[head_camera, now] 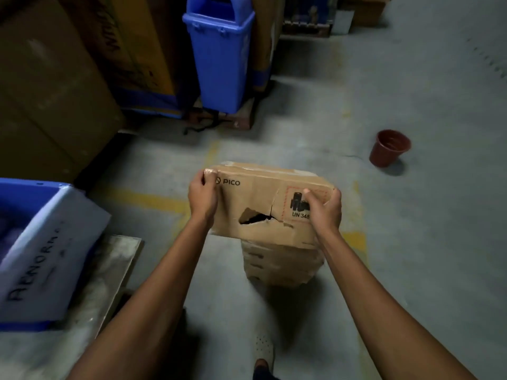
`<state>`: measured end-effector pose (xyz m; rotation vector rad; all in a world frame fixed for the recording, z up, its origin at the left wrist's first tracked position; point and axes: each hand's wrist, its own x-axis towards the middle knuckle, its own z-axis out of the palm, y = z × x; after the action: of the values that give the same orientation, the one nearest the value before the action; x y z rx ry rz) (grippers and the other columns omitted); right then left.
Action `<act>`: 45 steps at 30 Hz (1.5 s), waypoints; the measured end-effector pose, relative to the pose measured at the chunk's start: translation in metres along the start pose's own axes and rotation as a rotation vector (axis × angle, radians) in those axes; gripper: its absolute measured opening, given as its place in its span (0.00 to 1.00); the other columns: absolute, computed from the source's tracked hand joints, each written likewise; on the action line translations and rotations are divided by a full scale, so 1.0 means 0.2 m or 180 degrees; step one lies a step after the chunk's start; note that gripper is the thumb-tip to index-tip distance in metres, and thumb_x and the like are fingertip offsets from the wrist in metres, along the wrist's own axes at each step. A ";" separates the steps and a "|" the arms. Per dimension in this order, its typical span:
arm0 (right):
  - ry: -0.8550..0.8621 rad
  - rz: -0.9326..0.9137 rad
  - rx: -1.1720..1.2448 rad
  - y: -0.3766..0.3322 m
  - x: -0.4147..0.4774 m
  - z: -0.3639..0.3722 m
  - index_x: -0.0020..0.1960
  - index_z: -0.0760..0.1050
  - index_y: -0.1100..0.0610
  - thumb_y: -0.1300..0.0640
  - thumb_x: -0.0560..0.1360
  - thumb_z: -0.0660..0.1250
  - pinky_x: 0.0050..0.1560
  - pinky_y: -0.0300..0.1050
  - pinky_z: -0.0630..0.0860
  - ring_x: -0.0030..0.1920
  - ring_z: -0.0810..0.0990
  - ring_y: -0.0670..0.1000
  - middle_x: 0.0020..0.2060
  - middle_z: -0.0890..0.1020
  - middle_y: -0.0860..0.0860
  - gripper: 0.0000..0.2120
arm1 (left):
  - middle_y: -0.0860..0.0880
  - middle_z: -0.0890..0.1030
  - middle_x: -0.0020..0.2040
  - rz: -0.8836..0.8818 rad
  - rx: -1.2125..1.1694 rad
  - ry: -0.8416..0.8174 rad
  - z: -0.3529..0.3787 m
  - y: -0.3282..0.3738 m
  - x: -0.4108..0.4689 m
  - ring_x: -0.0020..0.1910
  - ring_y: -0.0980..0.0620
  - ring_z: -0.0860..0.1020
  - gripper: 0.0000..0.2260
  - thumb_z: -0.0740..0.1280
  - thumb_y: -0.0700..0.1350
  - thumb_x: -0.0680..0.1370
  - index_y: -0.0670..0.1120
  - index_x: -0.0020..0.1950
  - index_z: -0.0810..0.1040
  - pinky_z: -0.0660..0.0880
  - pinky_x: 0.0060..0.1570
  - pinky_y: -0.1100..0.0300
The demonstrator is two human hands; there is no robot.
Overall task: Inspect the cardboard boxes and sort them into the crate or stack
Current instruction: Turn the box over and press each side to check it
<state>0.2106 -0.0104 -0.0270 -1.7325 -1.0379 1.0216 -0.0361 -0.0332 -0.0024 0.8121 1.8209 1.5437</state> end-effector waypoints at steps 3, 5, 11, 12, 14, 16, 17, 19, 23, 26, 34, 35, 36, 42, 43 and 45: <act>-0.0047 -0.0286 0.0169 -0.16 -0.15 0.08 0.68 0.68 0.48 0.31 0.62 0.68 0.61 0.58 0.77 0.60 0.79 0.56 0.60 0.80 0.50 0.39 | 0.55 0.79 0.43 0.0220 -0.0086 0.0279 -0.23 0.16 -0.08 0.42 0.59 0.75 0.08 0.63 0.47 0.80 0.45 0.53 0.80 0.71 0.44 0.60; -0.0154 -0.0547 0.0303 -0.29 -0.33 0.13 0.70 0.67 0.50 0.34 0.66 0.70 0.62 0.58 0.76 0.61 0.78 0.56 0.62 0.79 0.51 0.37 | 0.53 0.81 0.50 0.0362 -0.0197 0.0463 -0.46 0.26 -0.18 0.48 0.57 0.77 0.12 0.64 0.49 0.80 0.46 0.59 0.79 0.73 0.50 0.60; -0.0844 -0.1114 0.0726 -0.57 -0.95 0.35 0.69 0.68 0.47 0.43 0.72 0.71 0.56 0.54 0.81 0.57 0.80 0.51 0.59 0.80 0.49 0.27 | 0.50 0.79 0.62 0.0715 -0.0444 0.1301 -1.25 0.51 -0.53 0.61 0.53 0.76 0.17 0.64 0.48 0.80 0.45 0.68 0.76 0.71 0.63 0.58; -0.0989 -0.1186 0.0767 -0.60 -1.06 0.39 0.69 0.68 0.48 0.44 0.73 0.71 0.54 0.51 0.81 0.57 0.80 0.51 0.59 0.80 0.49 0.27 | 0.50 0.78 0.63 0.0776 -0.0466 0.1438 -1.38 0.53 -0.61 0.63 0.54 0.75 0.18 0.64 0.47 0.81 0.45 0.70 0.74 0.70 0.65 0.59; -0.1285 -0.1297 0.0808 -0.63 -1.29 0.49 0.70 0.68 0.47 0.42 0.71 0.71 0.53 0.50 0.81 0.58 0.80 0.52 0.60 0.79 0.50 0.29 | 0.53 0.77 0.64 0.0840 -0.0487 0.1664 -1.66 0.53 -0.76 0.64 0.56 0.75 0.19 0.64 0.47 0.81 0.46 0.72 0.73 0.70 0.66 0.62; -0.1572 -0.1396 0.0778 -0.65 -1.52 0.59 0.69 0.68 0.44 0.34 0.66 0.68 0.56 0.55 0.81 0.58 0.79 0.52 0.60 0.79 0.50 0.34 | 0.53 0.79 0.64 0.0859 -0.0512 0.1949 -1.91 0.51 -0.93 0.63 0.57 0.76 0.16 0.65 0.47 0.81 0.47 0.69 0.76 0.71 0.65 0.61; -0.1720 -0.1453 0.0756 -0.65 -1.64 0.64 0.69 0.68 0.43 0.32 0.64 0.67 0.57 0.58 0.80 0.59 0.78 0.52 0.61 0.78 0.50 0.36 | 0.51 0.80 0.62 0.0877 -0.0549 0.2112 -2.03 0.49 -1.01 0.61 0.56 0.77 0.14 0.65 0.46 0.81 0.47 0.66 0.78 0.73 0.63 0.62; -0.2031 -0.1570 0.0615 -0.64 -1.85 0.74 0.74 0.62 0.40 0.30 0.65 0.66 0.63 0.61 0.76 0.65 0.74 0.55 0.67 0.74 0.51 0.40 | 0.50 0.82 0.53 0.0861 -0.0654 0.2414 -2.22 0.46 -1.20 0.51 0.56 0.79 0.10 0.63 0.44 0.82 0.44 0.61 0.80 0.75 0.52 0.65; -0.2620 -0.1789 0.0411 -0.59 -2.25 0.91 0.78 0.57 0.38 0.33 0.69 0.67 0.70 0.63 0.68 0.72 0.67 0.58 0.72 0.68 0.53 0.41 | 0.51 0.83 0.44 0.0751 -0.0586 0.2983 -2.57 0.33 -1.53 0.42 0.56 0.78 0.11 0.60 0.46 0.82 0.47 0.50 0.82 0.73 0.41 0.62; -0.3107 -0.1898 0.0365 -0.56 -2.50 1.04 0.72 0.65 0.37 0.29 0.64 0.64 0.68 0.60 0.70 0.68 0.71 0.56 0.68 0.71 0.53 0.37 | 0.49 0.83 0.43 0.0522 -0.0720 0.3480 -2.80 0.20 -1.74 0.41 0.53 0.78 0.09 0.64 0.47 0.80 0.48 0.48 0.83 0.72 0.38 0.59; -0.4133 -0.2131 0.0259 -0.49 -2.90 1.43 0.52 0.71 0.38 0.31 0.65 0.66 0.60 0.60 0.76 0.57 0.78 0.53 0.57 0.77 0.51 0.20 | 0.45 0.83 0.42 0.0198 -0.0617 0.4530 -3.10 -0.17 -2.05 0.40 0.49 0.78 0.03 0.72 0.46 0.75 0.47 0.44 0.82 0.75 0.41 0.54; -0.4252 -0.2047 0.0255 -0.47 -2.93 1.49 0.51 0.72 0.39 0.31 0.64 0.66 0.59 0.59 0.77 0.55 0.79 0.52 0.56 0.78 0.51 0.20 | 0.44 0.83 0.42 0.0172 -0.0572 0.4599 -3.12 -0.19 -2.05 0.40 0.49 0.78 0.02 0.72 0.45 0.75 0.48 0.44 0.82 0.75 0.41 0.54; -0.4376 -0.1972 0.0199 -0.45 -2.95 1.55 0.50 0.72 0.40 0.31 0.64 0.67 0.58 0.58 0.77 0.54 0.79 0.51 0.56 0.78 0.52 0.19 | 0.44 0.83 0.42 0.0123 -0.0554 0.4651 -3.15 -0.21 -2.04 0.40 0.49 0.78 0.02 0.72 0.44 0.75 0.48 0.44 0.82 0.75 0.42 0.54; -0.4793 -0.1810 -0.0618 -0.28 -2.96 1.79 0.41 0.73 0.51 0.42 0.70 0.71 0.41 0.48 0.77 0.44 0.80 0.53 0.45 0.81 0.54 0.14 | 0.47 0.81 0.39 -0.0293 -0.0872 0.4781 -3.19 -0.43 -1.97 0.41 0.51 0.78 0.03 0.71 0.36 0.75 0.42 0.44 0.80 0.75 0.42 0.60; -0.4858 -0.1783 -0.0760 -0.24 -2.94 1.82 0.39 0.71 0.53 0.46 0.71 0.72 0.39 0.46 0.76 0.41 0.79 0.53 0.41 0.80 0.53 0.14 | 0.47 0.81 0.39 -0.0369 -0.0910 0.4781 -3.18 -0.47 -1.97 0.40 0.52 0.78 0.02 0.71 0.35 0.75 0.41 0.45 0.80 0.76 0.40 0.63; -0.4919 -0.1830 -0.1063 -0.14 -2.92 1.84 0.36 0.69 0.54 0.54 0.73 0.73 0.35 0.44 0.74 0.39 0.78 0.52 0.36 0.78 0.52 0.14 | 0.47 0.81 0.39 -0.0470 -0.0935 0.4784 -3.16 -0.54 -1.97 0.39 0.54 0.78 0.03 0.71 0.34 0.75 0.39 0.48 0.80 0.75 0.36 0.69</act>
<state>-0.3226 -0.4481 0.0120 -0.4371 -2.5270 1.8120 -0.2884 -0.7426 -0.0009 -0.9255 2.2754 2.4652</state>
